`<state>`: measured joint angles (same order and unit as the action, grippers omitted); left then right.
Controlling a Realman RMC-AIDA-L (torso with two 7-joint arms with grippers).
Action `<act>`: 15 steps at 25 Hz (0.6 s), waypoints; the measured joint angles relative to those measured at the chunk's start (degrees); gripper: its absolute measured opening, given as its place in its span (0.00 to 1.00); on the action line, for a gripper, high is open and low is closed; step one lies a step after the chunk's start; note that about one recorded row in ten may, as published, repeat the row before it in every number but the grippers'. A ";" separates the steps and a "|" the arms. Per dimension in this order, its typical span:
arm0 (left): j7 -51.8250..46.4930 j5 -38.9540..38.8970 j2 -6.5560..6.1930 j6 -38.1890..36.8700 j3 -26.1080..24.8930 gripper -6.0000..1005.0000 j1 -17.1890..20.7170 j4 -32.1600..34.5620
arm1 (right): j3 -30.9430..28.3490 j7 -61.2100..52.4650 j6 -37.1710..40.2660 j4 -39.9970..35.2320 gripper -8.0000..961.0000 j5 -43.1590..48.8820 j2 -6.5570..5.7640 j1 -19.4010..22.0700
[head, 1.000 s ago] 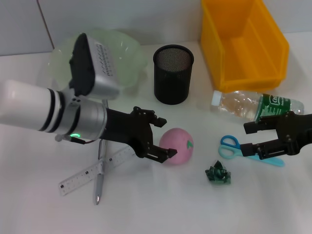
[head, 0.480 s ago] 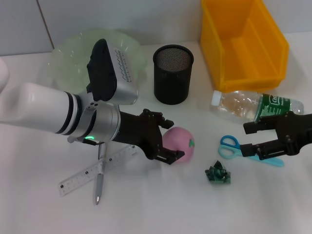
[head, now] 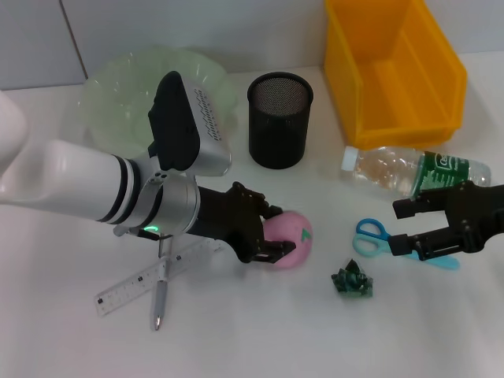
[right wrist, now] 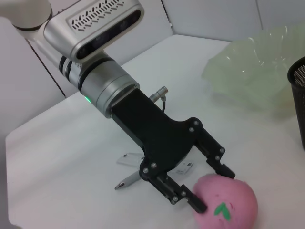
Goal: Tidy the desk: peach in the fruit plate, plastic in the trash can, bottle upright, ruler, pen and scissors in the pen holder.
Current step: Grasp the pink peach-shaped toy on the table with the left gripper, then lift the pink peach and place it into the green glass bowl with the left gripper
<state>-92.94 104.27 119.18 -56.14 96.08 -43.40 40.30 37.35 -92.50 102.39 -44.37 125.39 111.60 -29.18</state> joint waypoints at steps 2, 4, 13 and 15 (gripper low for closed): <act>-0.27 -0.04 0.00 -0.48 -0.10 0.74 0.09 0.41 | 0.00 0.02 0.02 -0.04 0.85 0.18 0.00 0.00; -0.63 -0.29 0.00 -1.17 -0.32 0.65 0.35 1.22 | 0.00 0.08 0.02 -0.06 0.85 0.23 0.00 0.00; -0.89 -3.03 -0.58 -5.62 -6.95 0.37 5.20 9.11 | 0.00 0.23 -0.07 -0.23 0.85 0.30 0.00 0.00; -0.85 -3.54 -0.62 -7.60 -14.87 0.33 9.41 15.50 | -0.01 0.23 -0.12 -0.27 0.85 0.30 0.00 -0.03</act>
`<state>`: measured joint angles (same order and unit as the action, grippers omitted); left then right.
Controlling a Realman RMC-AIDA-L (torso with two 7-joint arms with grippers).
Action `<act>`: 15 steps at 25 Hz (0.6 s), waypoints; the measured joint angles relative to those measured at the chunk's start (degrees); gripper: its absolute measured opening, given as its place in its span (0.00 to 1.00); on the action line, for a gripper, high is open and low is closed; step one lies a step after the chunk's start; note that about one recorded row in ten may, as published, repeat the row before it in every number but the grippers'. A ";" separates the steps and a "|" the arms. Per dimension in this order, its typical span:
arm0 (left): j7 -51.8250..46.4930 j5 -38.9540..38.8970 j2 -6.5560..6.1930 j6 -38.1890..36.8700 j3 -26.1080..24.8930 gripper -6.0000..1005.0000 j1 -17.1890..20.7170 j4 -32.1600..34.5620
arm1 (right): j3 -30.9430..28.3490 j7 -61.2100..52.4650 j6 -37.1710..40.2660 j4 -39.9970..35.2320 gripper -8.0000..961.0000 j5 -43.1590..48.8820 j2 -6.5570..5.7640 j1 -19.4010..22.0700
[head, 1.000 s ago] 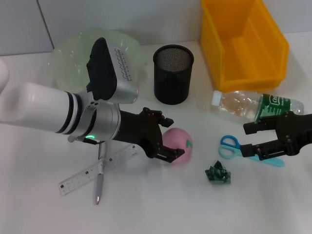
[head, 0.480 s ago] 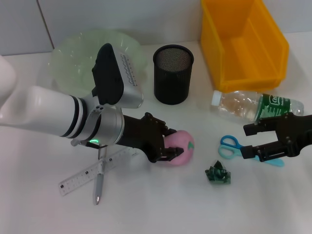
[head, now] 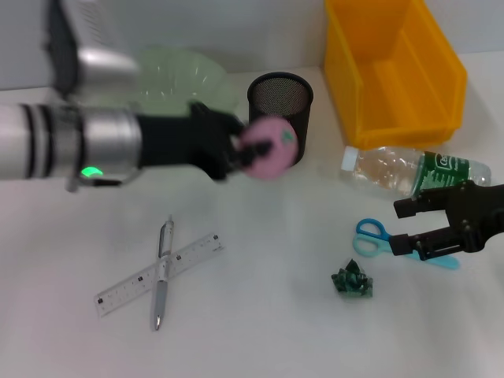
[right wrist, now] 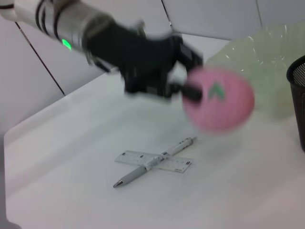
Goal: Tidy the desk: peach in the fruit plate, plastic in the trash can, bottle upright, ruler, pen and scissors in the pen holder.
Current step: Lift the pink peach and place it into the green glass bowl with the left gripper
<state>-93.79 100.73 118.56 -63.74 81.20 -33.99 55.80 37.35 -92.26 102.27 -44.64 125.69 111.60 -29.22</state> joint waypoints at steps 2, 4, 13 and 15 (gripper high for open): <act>0.00 0.00 0.00 0.00 0.00 0.31 0.00 0.00 | 0.00 0.01 -0.11 -0.04 0.85 0.00 0.00 -0.02; 1.88 -3.98 0.03 1.47 -7.31 0.29 2.67 1.82 | 0.00 0.01 -0.17 -0.07 0.85 0.00 0.02 -0.10; 10.05 -18.15 0.09 18.48 -11.76 0.20 2.45 -8.58 | -0.06 0.06 -0.24 -0.09 0.85 0.00 0.29 -0.31; 14.58 -21.35 0.20 22.13 -11.74 0.19 1.26 -12.82 | -0.12 0.06 -0.24 -0.09 0.85 0.00 0.38 -0.32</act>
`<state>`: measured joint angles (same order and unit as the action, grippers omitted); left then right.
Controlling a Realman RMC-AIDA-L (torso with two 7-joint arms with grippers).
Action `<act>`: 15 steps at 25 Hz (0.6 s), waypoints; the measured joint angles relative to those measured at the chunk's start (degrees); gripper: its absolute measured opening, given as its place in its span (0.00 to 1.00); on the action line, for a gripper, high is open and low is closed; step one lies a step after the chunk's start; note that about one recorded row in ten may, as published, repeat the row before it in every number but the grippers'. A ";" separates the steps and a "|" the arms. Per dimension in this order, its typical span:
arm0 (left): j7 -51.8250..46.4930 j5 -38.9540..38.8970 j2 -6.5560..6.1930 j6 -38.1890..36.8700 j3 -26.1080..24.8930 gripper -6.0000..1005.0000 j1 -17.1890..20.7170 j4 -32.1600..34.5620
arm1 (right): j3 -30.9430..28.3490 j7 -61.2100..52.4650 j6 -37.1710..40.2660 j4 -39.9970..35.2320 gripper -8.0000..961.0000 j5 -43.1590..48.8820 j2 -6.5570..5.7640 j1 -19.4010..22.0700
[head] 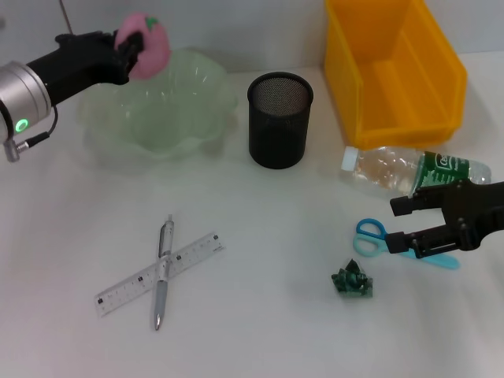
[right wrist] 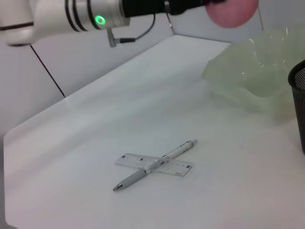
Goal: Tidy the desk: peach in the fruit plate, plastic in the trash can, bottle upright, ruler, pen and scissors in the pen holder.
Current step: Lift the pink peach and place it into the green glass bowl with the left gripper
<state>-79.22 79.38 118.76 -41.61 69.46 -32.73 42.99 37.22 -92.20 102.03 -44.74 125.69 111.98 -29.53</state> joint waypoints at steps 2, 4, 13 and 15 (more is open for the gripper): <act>2.71 -1.48 0.15 1.91 0.19 0.18 -0.72 -2.08 | 0.00 0.00 -0.04 0.00 0.85 0.00 0.06 -0.02; 7.97 -4.57 0.26 4.18 0.53 0.18 -2.76 -7.10 | 0.11 -0.02 -0.33 0.03 0.85 -0.01 0.14 -0.15; 13.05 -6.82 0.36 4.34 0.54 0.14 -4.35 -10.81 | 0.13 -0.03 -0.72 0.35 0.85 -0.01 0.16 -0.56; 13.10 -7.20 0.36 4.37 0.52 0.18 -4.35 -10.83 | 0.13 -0.03 -0.72 0.36 0.85 -0.01 0.16 -0.56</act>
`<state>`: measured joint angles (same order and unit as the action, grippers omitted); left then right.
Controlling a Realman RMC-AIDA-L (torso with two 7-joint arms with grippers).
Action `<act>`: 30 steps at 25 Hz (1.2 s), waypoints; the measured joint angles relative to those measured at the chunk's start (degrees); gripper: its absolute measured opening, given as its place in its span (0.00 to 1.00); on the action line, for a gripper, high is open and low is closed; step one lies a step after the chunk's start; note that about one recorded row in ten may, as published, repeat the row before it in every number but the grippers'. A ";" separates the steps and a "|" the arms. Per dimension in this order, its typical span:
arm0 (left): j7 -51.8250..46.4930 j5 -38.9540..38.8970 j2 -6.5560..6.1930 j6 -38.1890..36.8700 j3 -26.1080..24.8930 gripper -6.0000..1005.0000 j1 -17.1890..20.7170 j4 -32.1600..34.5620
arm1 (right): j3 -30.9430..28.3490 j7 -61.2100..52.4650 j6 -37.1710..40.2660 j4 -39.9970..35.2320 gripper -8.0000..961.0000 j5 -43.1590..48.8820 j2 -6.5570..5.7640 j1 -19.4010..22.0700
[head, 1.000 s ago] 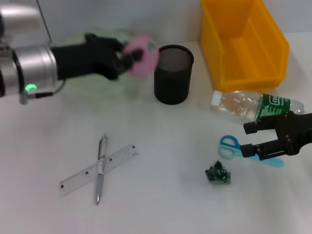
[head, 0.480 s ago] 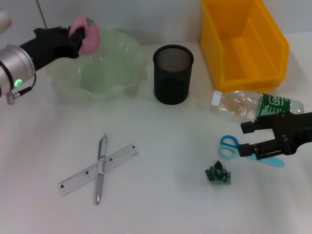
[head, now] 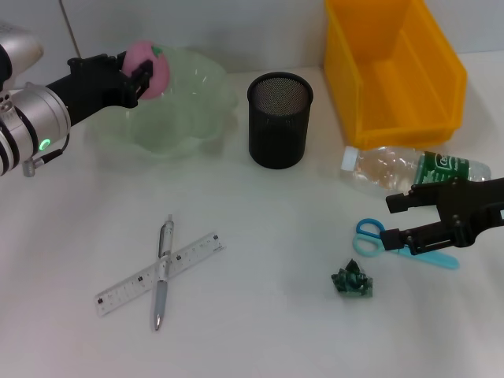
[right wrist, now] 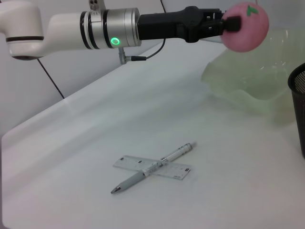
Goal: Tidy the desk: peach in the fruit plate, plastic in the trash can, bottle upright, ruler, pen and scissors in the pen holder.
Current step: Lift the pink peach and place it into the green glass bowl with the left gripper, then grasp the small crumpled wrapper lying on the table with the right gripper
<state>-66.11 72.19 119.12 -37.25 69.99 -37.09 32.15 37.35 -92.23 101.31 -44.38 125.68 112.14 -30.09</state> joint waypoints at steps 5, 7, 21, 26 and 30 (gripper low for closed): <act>0.00 -0.04 -0.05 0.04 -0.03 0.40 0.00 -0.03 | 0.00 0.00 0.00 0.00 0.85 0.00 0.01 -0.09; 0.00 -0.04 -0.05 0.04 -0.03 0.48 0.00 -0.04 | 0.00 0.00 0.01 0.01 0.85 0.00 0.05 -0.08; -2.33 -1.35 -0.53 -4.60 -0.19 0.79 0.90 0.33 | 0.00 0.00 0.03 0.09 0.82 0.00 0.17 -0.06; -12.18 -1.34 -2.41 -21.61 -0.92 0.80 3.78 1.99 | 0.00 0.00 0.04 0.09 0.82 0.00 0.17 -0.18; -17.74 -1.23 -4.71 -37.88 -2.75 0.80 6.56 4.08 | -0.01 0.00 0.03 0.09 0.81 0.00 0.17 -0.51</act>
<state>-83.85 70.96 114.42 -75.13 67.23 -30.53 36.23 37.35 -92.24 101.34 -44.29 125.68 112.31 -30.60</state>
